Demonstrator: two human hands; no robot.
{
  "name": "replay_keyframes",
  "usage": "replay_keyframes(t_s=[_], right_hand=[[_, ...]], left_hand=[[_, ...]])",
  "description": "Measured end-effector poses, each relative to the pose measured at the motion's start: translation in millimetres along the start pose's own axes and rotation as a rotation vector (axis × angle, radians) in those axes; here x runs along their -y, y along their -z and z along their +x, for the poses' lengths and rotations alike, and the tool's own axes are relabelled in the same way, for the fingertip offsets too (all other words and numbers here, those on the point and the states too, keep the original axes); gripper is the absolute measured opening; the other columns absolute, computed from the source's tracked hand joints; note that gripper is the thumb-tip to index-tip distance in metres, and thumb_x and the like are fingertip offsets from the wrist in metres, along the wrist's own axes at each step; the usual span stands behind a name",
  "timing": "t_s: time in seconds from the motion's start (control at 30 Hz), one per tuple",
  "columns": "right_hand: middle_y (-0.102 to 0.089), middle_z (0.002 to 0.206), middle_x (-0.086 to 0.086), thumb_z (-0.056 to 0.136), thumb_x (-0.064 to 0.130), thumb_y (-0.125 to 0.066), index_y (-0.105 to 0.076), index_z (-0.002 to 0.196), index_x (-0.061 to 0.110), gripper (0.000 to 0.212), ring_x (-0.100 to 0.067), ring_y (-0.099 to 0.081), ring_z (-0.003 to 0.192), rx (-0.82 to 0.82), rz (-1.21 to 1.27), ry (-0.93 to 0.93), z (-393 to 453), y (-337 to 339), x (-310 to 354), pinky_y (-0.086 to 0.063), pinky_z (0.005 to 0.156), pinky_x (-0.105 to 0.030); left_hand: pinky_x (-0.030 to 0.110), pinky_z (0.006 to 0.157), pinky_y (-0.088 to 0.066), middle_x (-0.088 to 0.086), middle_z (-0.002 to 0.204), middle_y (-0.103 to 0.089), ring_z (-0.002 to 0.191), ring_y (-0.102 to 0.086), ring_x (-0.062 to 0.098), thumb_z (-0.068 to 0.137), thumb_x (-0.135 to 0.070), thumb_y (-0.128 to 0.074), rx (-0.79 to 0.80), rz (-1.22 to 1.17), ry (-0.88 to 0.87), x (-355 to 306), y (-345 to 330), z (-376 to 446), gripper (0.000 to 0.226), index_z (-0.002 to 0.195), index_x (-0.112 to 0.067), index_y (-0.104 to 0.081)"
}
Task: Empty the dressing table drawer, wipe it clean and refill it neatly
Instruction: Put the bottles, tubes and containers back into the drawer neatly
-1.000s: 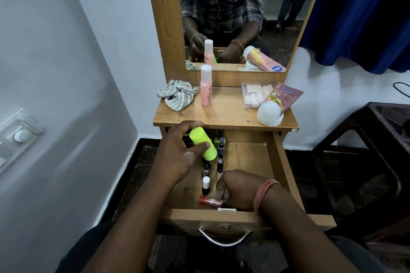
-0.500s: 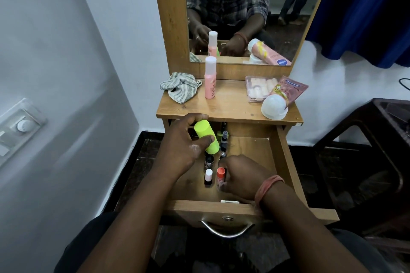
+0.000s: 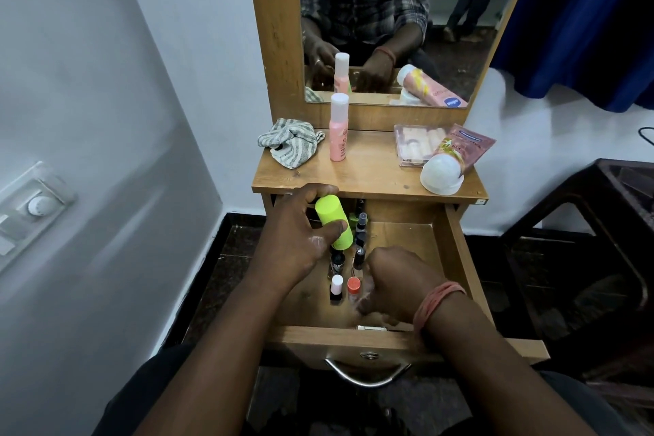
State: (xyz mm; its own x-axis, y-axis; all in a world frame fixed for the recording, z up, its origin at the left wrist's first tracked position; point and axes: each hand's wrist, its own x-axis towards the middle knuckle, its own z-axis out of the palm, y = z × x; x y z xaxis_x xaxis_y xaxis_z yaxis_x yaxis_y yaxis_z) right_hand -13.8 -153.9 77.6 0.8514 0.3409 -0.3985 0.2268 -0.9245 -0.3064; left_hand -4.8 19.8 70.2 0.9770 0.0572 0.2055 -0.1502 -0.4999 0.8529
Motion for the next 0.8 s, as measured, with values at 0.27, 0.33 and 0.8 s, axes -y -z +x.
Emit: replay_keyframes(t_s=[0.27, 0.33, 0.8], right_hand=[[-0.063, 0.05, 0.011, 0.074, 0.043, -0.084, -0.065, 0.068, 0.016, 0.033, 0.0, -0.056, 0.042, -0.329, 0.313, 0.127, -20.0, 35.1, -19.9, -0.039, 0.043, -0.017], [-0.061, 0.052, 0.016, 0.071, 0.045, -0.086, -0.064, 0.068, 0.02, 0.033, 0.0, -0.055, 0.048, -0.434, 0.353, 0.162, -14.2, 29.6, -26.9, -0.04, 0.047, -0.017], [-0.069, 0.088, -0.001, 0.078, 0.031, -0.083, -0.065, 0.095, 0.021, 0.027, -0.02, -0.068, 0.078, 0.088, 0.179, -0.078, -6.8, 5.8, -30.8, -0.053, 0.066, -0.032]], left_hand=[[0.007, 0.078, -0.049, -0.011, 0.122, -0.067, 0.104, -0.064, -0.003, 0.083, -0.019, -0.086, -0.012, -0.07, -0.08, -14.4, -9.1, -2.7, 0.054, 0.131, -0.028, -0.066], [0.004, 0.076, -0.048, -0.011, 0.121, -0.068, 0.103, -0.065, -0.004, 0.083, -0.017, -0.086, -0.007, -0.113, -0.094, -19.1, -11.7, -4.1, 0.053, 0.131, -0.026, -0.065], [0.019, 0.084, -0.057, -0.012, 0.119, -0.07, 0.107, -0.068, 0.007, 0.082, -0.019, -0.087, -0.008, -0.189, -0.074, -14.6, -12.6, -5.9, 0.05, 0.127, -0.029, -0.068]])
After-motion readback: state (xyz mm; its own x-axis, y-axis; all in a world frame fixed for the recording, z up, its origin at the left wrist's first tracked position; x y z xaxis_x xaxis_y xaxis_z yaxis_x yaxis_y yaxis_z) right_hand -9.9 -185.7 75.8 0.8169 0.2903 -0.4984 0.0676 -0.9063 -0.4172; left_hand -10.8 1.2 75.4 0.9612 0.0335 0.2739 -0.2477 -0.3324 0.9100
